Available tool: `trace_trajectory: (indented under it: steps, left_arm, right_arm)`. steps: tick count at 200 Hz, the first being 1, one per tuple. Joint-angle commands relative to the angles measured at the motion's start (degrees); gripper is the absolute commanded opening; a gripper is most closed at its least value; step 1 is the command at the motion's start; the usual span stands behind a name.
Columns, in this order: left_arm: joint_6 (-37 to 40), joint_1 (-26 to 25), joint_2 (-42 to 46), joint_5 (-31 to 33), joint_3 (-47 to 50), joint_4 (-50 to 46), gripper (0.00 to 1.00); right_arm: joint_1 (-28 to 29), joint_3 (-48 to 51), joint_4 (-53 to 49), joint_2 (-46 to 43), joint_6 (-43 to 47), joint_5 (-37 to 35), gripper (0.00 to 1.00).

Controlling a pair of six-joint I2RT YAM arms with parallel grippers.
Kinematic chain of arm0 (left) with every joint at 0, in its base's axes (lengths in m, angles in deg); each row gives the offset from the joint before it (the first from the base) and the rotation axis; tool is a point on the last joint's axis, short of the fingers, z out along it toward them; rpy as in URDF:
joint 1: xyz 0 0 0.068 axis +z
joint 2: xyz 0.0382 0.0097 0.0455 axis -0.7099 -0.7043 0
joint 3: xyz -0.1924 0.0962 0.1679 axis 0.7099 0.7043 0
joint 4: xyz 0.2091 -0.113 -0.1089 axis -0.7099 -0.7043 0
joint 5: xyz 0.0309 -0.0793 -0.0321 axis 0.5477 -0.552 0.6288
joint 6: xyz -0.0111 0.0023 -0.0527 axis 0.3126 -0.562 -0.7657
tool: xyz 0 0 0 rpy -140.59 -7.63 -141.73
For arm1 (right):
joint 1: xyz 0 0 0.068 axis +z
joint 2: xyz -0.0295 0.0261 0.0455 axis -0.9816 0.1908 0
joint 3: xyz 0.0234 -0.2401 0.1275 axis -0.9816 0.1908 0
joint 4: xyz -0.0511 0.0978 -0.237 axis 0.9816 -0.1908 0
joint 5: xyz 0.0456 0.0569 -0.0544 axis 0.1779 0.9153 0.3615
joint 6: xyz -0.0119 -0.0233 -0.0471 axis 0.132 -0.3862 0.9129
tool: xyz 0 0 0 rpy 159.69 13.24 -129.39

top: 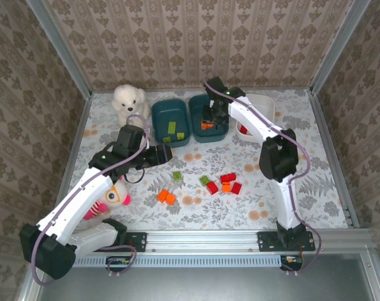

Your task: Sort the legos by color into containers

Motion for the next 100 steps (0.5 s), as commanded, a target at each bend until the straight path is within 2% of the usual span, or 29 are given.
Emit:
trace_trajectory:
  steps: [1,45,100]
  left_arm:
    - [-1.12,-0.4,-0.93,2.66,-2.25,2.03,0.66]
    - [-2.01,-0.48,-1.13,3.87,-1.88,2.11,0.66]
    - [-1.99,-0.57,-1.26,4.1,-1.96,1.45,0.66]
  right_arm:
    - [0.17,-6.3,-0.51,4.73,7.78,8.52,0.2]
    - [-0.77,-11.15,-2.67,12.55,8.28,10.73,0.22]
    - [-1.57,-11.7,-3.18,15.64,8.91,11.67,0.29]
